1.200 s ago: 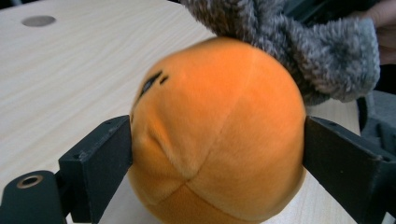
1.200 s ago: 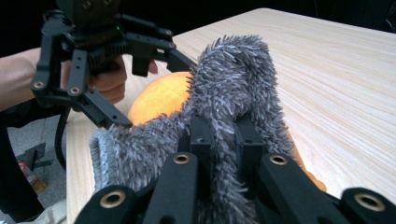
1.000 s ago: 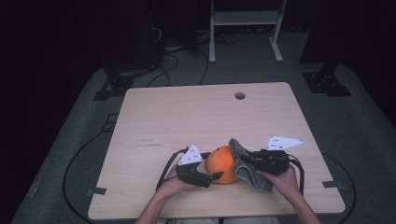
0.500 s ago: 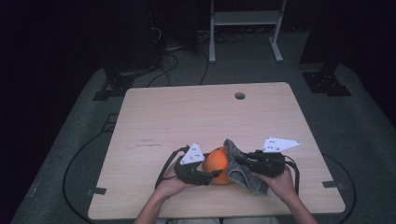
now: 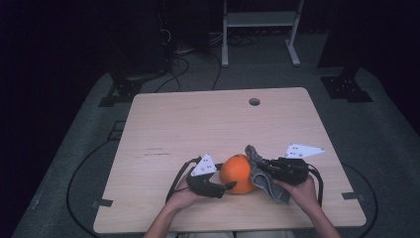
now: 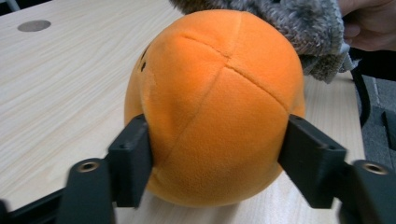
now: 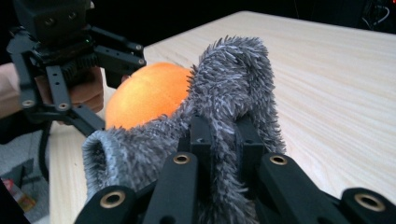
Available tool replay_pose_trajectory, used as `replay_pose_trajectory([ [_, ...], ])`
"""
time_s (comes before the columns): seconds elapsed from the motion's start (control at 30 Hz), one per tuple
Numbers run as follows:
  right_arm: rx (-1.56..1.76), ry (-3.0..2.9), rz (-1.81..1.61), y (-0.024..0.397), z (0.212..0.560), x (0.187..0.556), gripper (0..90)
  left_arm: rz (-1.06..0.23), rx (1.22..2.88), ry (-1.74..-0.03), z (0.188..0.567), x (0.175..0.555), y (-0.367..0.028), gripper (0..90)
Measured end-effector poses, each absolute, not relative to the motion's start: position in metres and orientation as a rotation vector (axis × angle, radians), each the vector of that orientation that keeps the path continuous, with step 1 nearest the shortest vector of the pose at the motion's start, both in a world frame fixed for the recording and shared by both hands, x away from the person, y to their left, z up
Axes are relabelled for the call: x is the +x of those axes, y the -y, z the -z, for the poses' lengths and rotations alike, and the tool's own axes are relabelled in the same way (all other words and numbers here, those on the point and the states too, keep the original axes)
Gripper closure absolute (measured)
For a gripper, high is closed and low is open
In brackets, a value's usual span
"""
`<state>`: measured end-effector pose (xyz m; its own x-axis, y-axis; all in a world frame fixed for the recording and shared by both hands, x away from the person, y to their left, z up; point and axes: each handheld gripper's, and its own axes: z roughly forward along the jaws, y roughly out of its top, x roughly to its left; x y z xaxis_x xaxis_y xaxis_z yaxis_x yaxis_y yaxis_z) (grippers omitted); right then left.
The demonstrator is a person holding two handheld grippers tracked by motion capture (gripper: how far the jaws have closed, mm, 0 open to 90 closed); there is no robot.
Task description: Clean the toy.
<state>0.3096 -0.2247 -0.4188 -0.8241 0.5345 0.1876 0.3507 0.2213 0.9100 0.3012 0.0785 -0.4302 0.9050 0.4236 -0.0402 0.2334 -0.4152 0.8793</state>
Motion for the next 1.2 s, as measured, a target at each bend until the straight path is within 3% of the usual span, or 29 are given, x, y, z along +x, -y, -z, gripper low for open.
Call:
replay_pose_trajectory([
  [0.2,0.703,-2.307,-1.805,0.213,0.398,0.297,80.8,-0.209,2.030,-0.514,0.416,0.300,-0.081,37.1],
  [0.37,0.713,-2.360,-1.749,0.205,0.410,0.301,80.8,-0.159,2.073,-0.452,0.415,0.296,-0.081,36.2],
  [0.43,0.721,-2.360,-1.726,0.208,0.411,0.301,80.8,-0.144,2.041,-0.441,0.417,0.298,-0.083,31.8],
  [0.53,0.757,-2.357,-1.751,0.214,0.415,0.305,80.8,-0.239,2.003,-0.467,0.424,0.302,-0.078,13.3],
  [0.57,0.755,-2.360,-1.759,0.213,0.415,0.305,80.8,-0.218,2.003,-0.470,0.429,0.305,-0.076,8.4],
  [0.6,0.734,-2.357,-1.744,0.211,0.414,0.304,80.7,-0.210,1.998,-0.463,0.431,0.306,-0.075,8.0],
  [0.63,0.736,-2.355,-1.734,0.209,0.414,0.303,80.7,-0.216,1.987,-0.447,0.434,0.306,-0.074,10.1],
  [0.73,0.759,-2.322,-1.698,0.212,0.414,0.303,80.8,-0.216,1.966,-0.466,0.431,0.303,-0.075,30.0],
  [0.77,0.769,-2.317,-1.702,0.214,0.413,0.304,80.7,-0.199,1.980,-0.463,0.427,0.302,-0.076,31.5],
  [0.97,0.727,-2.324,-1.731,0.208,0.406,0.299,80.7,-0.145,1.966,-0.446,0.412,0.299,-0.088,33.3],
  [1.1,0.796,-2.356,-1.669,0.209,0.421,0.309,80.7,-0.188,1.975,-0.463,0.420,0.301,-0.086,24.4],
  [1.2,0.864,-2.363,-1.632,0.214,0.428,0.313,80.7,-0.208,1.974,-0.457,0.425,0.301,-0.087,29.0],
])
